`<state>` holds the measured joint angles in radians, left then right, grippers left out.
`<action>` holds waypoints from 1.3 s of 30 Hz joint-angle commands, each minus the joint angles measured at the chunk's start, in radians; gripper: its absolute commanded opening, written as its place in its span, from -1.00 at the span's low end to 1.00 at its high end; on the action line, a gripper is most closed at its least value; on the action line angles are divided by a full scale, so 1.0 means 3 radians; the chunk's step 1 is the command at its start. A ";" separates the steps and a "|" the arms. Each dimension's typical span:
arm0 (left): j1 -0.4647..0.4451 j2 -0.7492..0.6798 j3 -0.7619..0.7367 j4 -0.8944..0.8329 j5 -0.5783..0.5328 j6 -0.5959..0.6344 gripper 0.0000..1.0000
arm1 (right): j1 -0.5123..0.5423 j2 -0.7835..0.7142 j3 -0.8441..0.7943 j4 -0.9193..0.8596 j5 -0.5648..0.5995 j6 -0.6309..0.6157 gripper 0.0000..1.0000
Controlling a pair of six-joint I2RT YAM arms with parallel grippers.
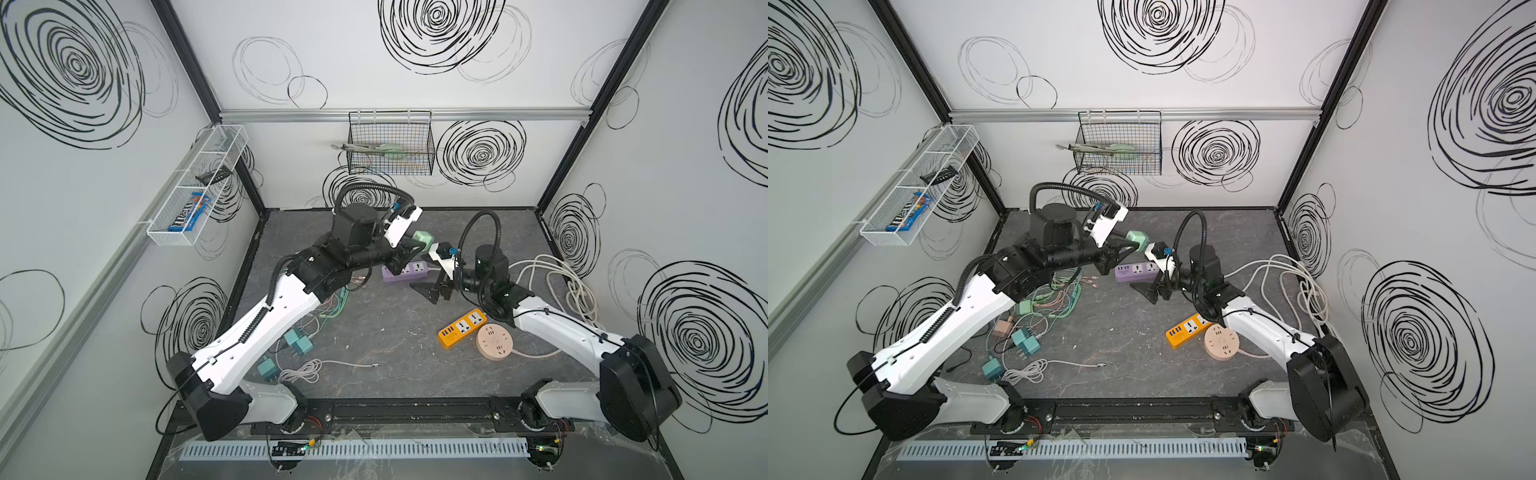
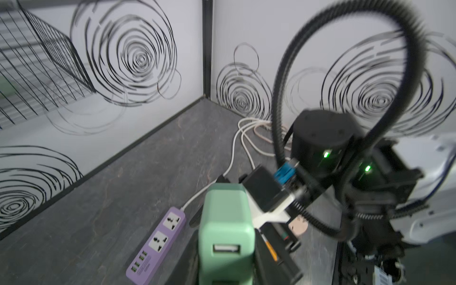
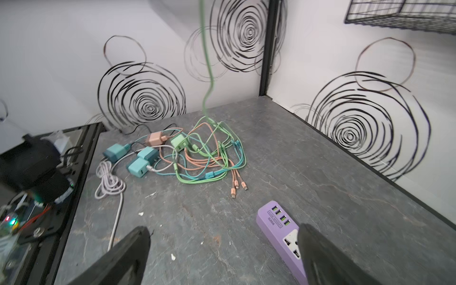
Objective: Insert the plug
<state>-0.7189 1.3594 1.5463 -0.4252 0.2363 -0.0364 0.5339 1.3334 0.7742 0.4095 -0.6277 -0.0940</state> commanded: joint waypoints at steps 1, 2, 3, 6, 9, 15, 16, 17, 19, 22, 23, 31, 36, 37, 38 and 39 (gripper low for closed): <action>-0.0158 0.0148 0.0422 0.0268 -0.0592 -0.0496 -1.00 | 0.0061 0.0248 0.0117 0.0576 0.0120 0.0746 0.95; -0.0189 0.0207 0.0565 0.0277 -0.0638 -0.0588 -1.00 | 0.0102 0.0335 0.0124 0.0696 0.0087 0.0796 0.95; -0.0212 0.0251 0.0684 0.0286 -0.0678 -0.0664 -1.00 | 0.0150 0.0410 0.0132 0.0771 0.0084 0.0794 0.95; -0.0247 0.0353 0.1020 0.0371 -0.0702 -0.0883 -1.00 | 0.0295 0.0639 0.0209 0.0927 0.0080 0.0798 0.95; -0.0257 0.0431 0.1331 0.0369 -0.0684 -0.0952 -1.00 | 0.0438 0.0871 0.0311 0.1176 -0.0124 0.0866 0.95; -0.0259 0.0539 0.1899 0.0364 -0.0716 -0.0997 -1.00 | 0.0801 0.1381 0.0592 0.1526 0.0043 0.0989 0.95; -0.0254 0.0558 0.1987 0.0369 -0.0685 -0.1013 -1.00 | 0.0839 0.1479 0.0649 0.1629 0.0055 0.1040 0.95; -0.0257 0.0584 0.2082 0.0373 -0.0640 -0.1045 -1.00 | 0.0871 0.1595 0.0726 0.1719 0.0038 0.1059 0.95; -0.0256 0.0625 0.2224 0.0369 -0.0525 -0.1096 -1.00 | 0.0953 0.1795 0.0928 0.1724 0.0010 0.1099 0.95; -0.0227 0.0621 0.2276 0.0453 -0.0314 -0.1259 -1.00 | 0.1086 0.2094 0.1241 0.1755 0.0100 0.1194 0.95; -0.0208 0.0609 0.2271 0.0487 -0.0228 -0.1290 -1.00 | 0.1135 0.2216 0.1361 0.1781 0.0180 0.1248 0.95; -0.0122 0.0433 0.2074 0.0580 -0.0048 -0.1574 -1.00 | 0.1380 0.3270 0.2571 0.1834 0.0510 0.1542 0.95; -0.0044 0.0320 0.1964 0.0558 0.0011 -0.1648 -1.00 | 0.1443 0.3969 0.3533 0.1752 0.0642 0.1655 0.99; -0.0023 0.0306 0.1953 0.0549 0.0041 -0.1668 -1.00 | 0.1456 0.4129 0.3811 0.1640 0.0694 0.1702 0.98; -0.0004 0.0291 0.1945 0.0541 0.0075 -0.1695 -1.00 | 0.1467 0.4288 0.4107 0.1457 0.0788 0.1749 0.96; 0.0025 0.0277 0.1938 0.0519 0.0117 -0.1726 -1.00 | 0.1479 0.4471 0.4459 0.1240 0.0900 0.1787 0.92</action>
<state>-0.7288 1.4860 2.1304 -0.3290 0.2253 -0.5144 0.9668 2.6015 1.9438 0.8696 -0.4358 0.3889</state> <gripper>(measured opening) 0.306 0.971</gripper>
